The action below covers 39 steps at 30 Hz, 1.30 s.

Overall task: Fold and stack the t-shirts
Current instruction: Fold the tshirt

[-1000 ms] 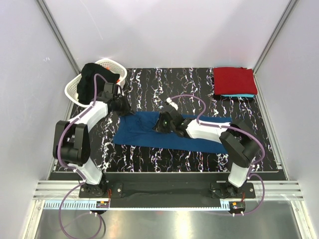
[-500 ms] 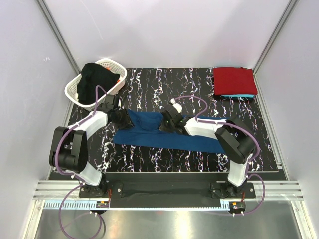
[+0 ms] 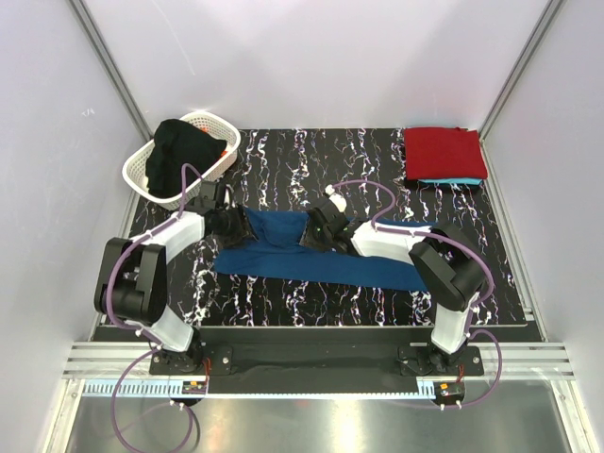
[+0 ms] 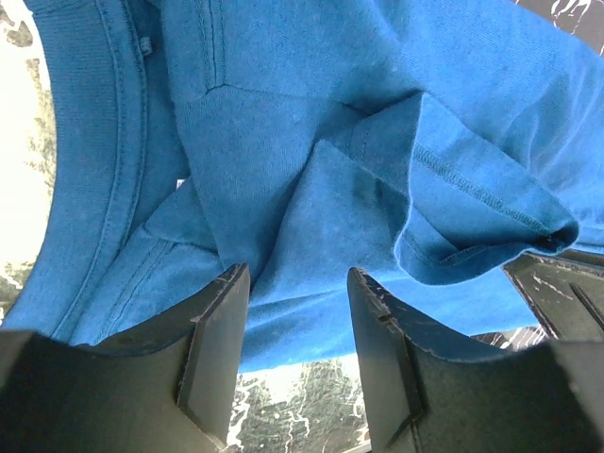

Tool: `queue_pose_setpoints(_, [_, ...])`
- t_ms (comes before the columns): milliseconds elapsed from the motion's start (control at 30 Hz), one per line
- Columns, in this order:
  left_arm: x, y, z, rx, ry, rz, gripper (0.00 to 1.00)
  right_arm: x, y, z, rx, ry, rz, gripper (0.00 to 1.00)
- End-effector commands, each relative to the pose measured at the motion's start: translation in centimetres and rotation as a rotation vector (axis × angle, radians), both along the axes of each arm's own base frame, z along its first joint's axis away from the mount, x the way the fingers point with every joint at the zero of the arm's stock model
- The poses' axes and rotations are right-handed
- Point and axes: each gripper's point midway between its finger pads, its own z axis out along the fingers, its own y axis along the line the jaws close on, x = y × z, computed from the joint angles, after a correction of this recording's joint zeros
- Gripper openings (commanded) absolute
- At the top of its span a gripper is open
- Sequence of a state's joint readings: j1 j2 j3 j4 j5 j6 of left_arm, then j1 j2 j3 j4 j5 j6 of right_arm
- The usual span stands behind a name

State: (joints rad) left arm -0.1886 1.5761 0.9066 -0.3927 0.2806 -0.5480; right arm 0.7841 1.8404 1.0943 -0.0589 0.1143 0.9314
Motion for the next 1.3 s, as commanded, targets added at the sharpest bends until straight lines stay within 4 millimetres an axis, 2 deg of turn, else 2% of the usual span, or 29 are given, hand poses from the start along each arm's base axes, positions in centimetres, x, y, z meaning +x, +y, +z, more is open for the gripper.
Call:
queue_pose_setpoints(0, [1.0, -0.8, 0.2, -0.028, -0.04, -0.016, 0.51, 0.7, -0.4, 1.9, 0.013, -0.039, -0.023, 0.37])
queue_pose_setpoints(200, [1.2, -1.0, -0.3, -0.021, -0.028, -0.02, 0.5, 0.4, -1.2, 1.4, -0.008, -0.035, -0.037, 0.39])
queue_pose_setpoints(433, [1.7, -1.1, -0.5, -0.02, -0.027, -0.019, 0.38, 0.3, -1.9, 0.7, -0.046, -0.042, -0.032, 0.4])
queue_pose_setpoints(667, [1.9, -1.3, 0.0, -0.025, -0.04, -0.019, 0.1, 0.8, -2.0, 0.5, -0.066, -0.057, -0.043, 0.37])
queue_pose_setpoints(700, [1.9, -1.2, 0.0, -0.027, -0.04, -0.018, 0.02, 1.0, -2.1, 0.5, -0.068, -0.059, -0.047, 0.34])
queue_pose_setpoints(733, [1.9, -1.2, 0.1, -0.026, -0.043, -0.017, 0.0, 1.0, -2.1, 0.5, -0.07, -0.061, -0.048, 0.25])
queue_pose_setpoints(900, [1.8, -1.2, 0.7, -0.027, -0.047, -0.004, 0.0, 0.8, -2.2, 0.7, -0.067, -0.06, -0.048, 0.0])
queue_pose_setpoints(1033, [1.3, -0.5, 1.0, -0.008, -0.042, 0.038, 0.0, 0.1, -2.5, 1.1, -0.04, -0.047, -0.063, 0.0])
queue_pose_setpoints(1267, [0.3, 0.0, 0.0, 0.036, -0.008, 0.053, 0.0, -0.7, -2.6, -0.1, -0.03, -0.006, -0.072, 0.0])
